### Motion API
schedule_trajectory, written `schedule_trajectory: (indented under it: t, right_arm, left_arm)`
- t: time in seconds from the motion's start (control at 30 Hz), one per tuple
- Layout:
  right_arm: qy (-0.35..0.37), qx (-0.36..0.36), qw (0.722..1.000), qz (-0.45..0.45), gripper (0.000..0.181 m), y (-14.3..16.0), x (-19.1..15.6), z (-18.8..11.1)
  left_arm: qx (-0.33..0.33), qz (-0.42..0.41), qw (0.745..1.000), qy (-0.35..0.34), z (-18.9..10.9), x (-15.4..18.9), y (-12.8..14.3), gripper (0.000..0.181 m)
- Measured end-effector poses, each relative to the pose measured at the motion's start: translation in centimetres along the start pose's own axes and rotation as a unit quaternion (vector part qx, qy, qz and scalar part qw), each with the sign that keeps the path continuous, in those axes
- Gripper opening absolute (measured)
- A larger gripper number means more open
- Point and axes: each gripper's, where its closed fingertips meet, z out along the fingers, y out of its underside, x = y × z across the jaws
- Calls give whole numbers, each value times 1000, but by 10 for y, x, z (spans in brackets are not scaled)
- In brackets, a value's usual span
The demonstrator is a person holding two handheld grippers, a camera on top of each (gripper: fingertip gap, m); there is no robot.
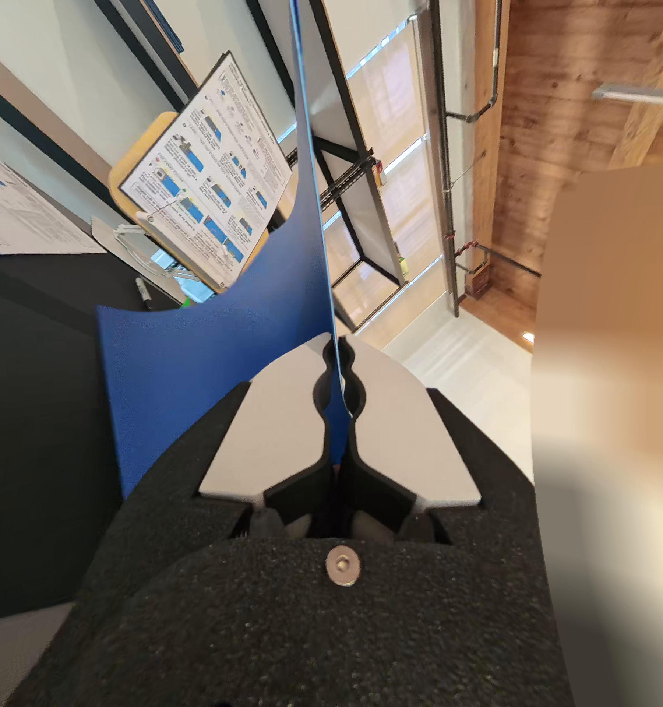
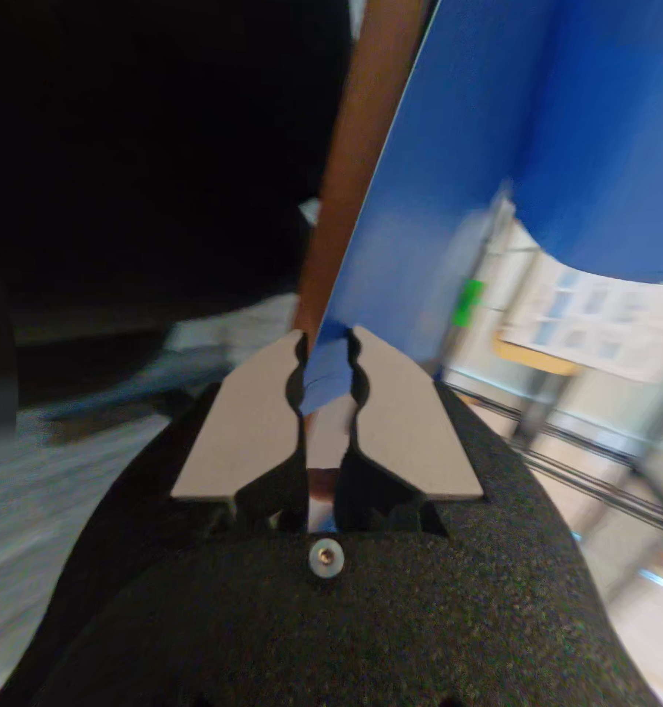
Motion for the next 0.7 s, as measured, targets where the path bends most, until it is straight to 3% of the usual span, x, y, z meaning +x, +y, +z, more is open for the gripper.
schedule_trajectory:
  t: [0.03, 0.17, 0.23, 0.33, 0.43, 0.57, 0.63, 0.7]
  right_arm:
    - [48, -12, 998, -31, 4, 9, 14, 1]
    - [137, -22, 990, -11, 0, 51, 79, -27]
    - [207, -72, 975, -44, 0, 83, 118, -54]
    - [257, -136, 953, -85, 0, 124, 148, -93]
    - [242, -202, 943, -101, 0, 165, 137, -115]
    - [181, -258, 944, -95, 0, 206, 79, -115]
    - [153, -280, 944, -85, 0, 223, 54, -113]
    - [132, -280, 950, -45, 1, 236, 35, -110]
  left_arm:
    - [13, -9, 1000, 8, -2, 0, -3, 1]
    - [70, -25, 997, 32, -11, 4, -21, 1]
    - [103, -32, 993, 45, -15, 7, -26, 0]
    - [112, -30, 993, 31, -13, 4, -5, 1]
    - [35, -78, 996, -16, -1, -16, 49, 1]
    - [-64, -162, 982, -71, 8, -36, 119, 4]
    - [-110, -268, 957, 5, 15, -12, 136, 35]
    - [-103, -302, 945, 66, 15, 7, 123, 53]
